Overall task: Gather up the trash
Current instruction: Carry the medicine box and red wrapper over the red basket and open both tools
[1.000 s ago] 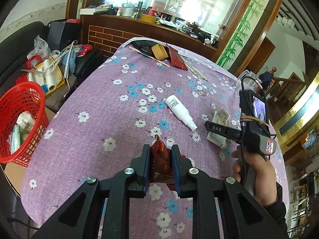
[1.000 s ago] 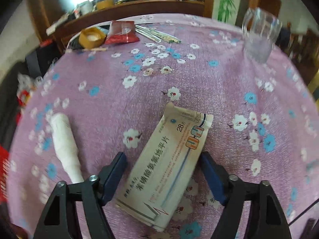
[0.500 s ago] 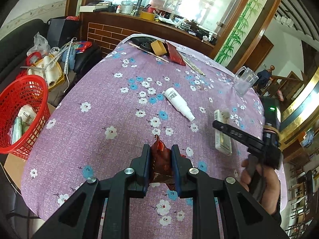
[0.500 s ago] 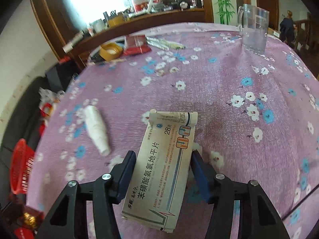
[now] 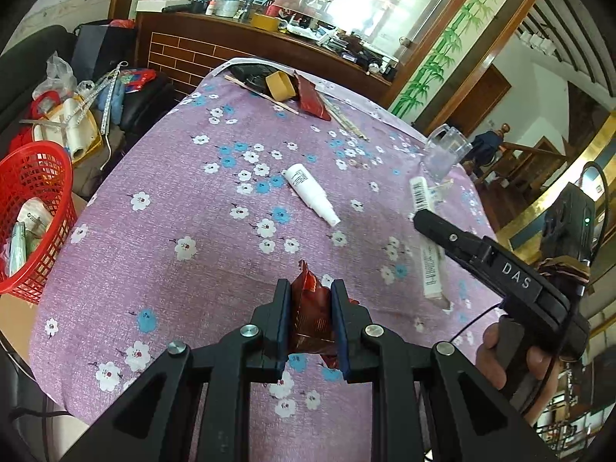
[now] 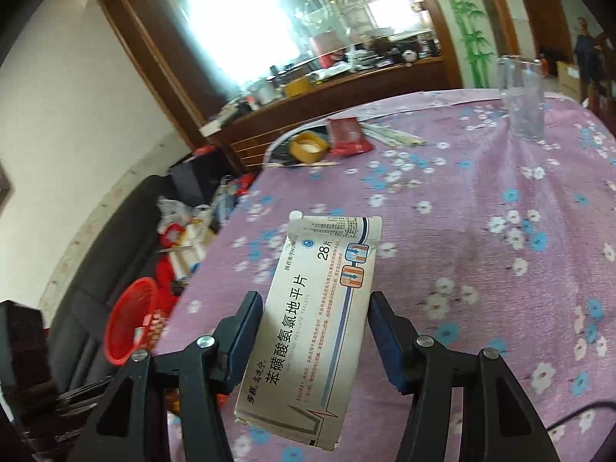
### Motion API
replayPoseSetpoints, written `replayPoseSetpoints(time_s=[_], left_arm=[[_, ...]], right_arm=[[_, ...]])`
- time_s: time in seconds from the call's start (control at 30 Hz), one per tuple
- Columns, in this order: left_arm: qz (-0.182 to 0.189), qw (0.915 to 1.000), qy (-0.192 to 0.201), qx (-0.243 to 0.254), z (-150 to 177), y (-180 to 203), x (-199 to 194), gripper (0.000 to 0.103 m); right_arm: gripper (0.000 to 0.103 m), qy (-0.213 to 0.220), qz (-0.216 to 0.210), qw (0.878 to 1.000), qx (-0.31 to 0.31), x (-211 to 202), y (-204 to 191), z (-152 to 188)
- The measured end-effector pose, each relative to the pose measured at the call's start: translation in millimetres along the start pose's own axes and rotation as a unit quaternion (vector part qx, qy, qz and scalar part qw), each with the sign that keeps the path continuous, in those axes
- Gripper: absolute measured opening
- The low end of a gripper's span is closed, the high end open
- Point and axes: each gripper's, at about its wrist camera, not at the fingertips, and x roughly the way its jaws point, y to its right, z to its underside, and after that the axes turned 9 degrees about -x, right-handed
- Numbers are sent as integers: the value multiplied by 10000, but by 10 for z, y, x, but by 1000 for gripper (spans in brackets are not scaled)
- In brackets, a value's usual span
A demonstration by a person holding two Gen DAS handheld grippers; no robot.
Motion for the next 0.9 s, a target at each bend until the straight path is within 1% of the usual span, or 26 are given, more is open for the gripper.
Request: replayPoseSetpoints(time_s=[0.1, 0.3, 0.43, 0.7, 0.9], left_arm=[[17, 10000, 55, -21, -17, -20, -100, 21], [-6, 9997, 230, -48, -49, -88, -301, 21], [34, 9995, 294, -60, -57, -111, -376, 21], [28, 9992, 386, -99, -77, -167, -458, 21], [27, 9991, 403, -92, -77, -176, -483, 21]], right_arm=[[60, -63, -216, 9997, -84, -3, -116, -11], [60, -36, -435, 9986, -310, -35, -351, -41], [60, -10, -546, 9978, -363, -45, -423, -80], [60, 66, -676, 9964, -501, -60, -571, -157], [60, 93, -688, 9960, -562, -81, -609, -177]])
